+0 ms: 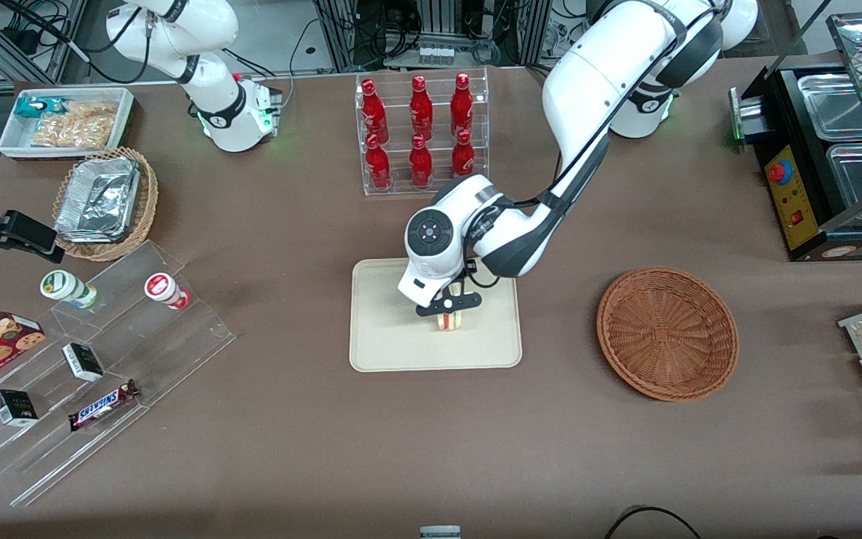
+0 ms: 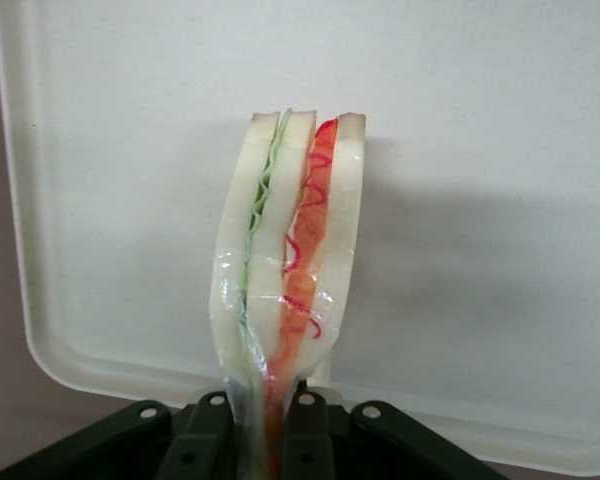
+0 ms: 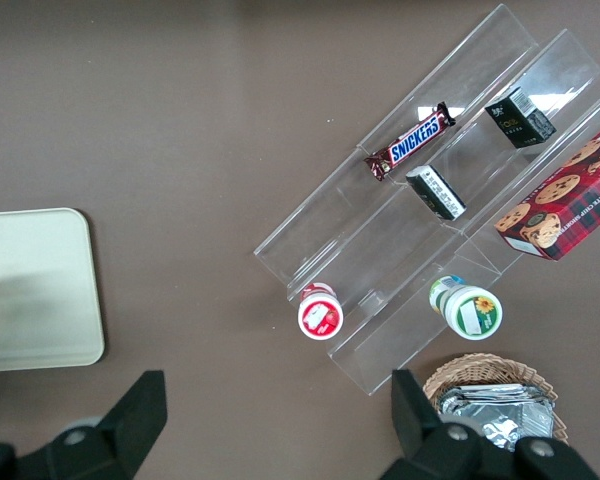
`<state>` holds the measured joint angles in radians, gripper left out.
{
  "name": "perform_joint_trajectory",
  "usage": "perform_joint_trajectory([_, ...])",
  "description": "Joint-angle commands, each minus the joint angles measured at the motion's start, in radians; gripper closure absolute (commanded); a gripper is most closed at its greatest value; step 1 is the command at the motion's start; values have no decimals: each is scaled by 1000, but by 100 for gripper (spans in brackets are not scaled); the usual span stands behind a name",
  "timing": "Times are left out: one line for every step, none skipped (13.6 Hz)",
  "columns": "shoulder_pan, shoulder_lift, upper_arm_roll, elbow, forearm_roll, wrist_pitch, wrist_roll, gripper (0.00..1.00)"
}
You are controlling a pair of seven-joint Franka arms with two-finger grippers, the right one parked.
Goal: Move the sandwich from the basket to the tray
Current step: 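Lower the sandwich onto the tray and open the left gripper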
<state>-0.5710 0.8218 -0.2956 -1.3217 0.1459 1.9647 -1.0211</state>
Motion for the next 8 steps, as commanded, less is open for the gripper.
perform_joint_trajectory([-16, 46, 4, 78, 21, -20, -4, 83])
perform_joint_trajectory([-16, 48, 4, 81, 20, -20, -2, 76])
perform_joint_trajectory([-16, 50, 4, 81, 21, -17, -4, 57])
perform_joint_trajectory([-16, 50, 6, 82, 20, -15, -2, 40])
perform_joint_trajectory([-16, 50, 7, 82, 21, -13, 3, 9])
perform_joint_trajectory([-16, 54, 7, 87, 24, -4, 0, 1])
perform_joint_trajectory([-16, 54, 10, 91, 24, 5, -7, 1])
perform_joint_trajectory([-15, 48, 13, 91, 24, 5, -14, 1])
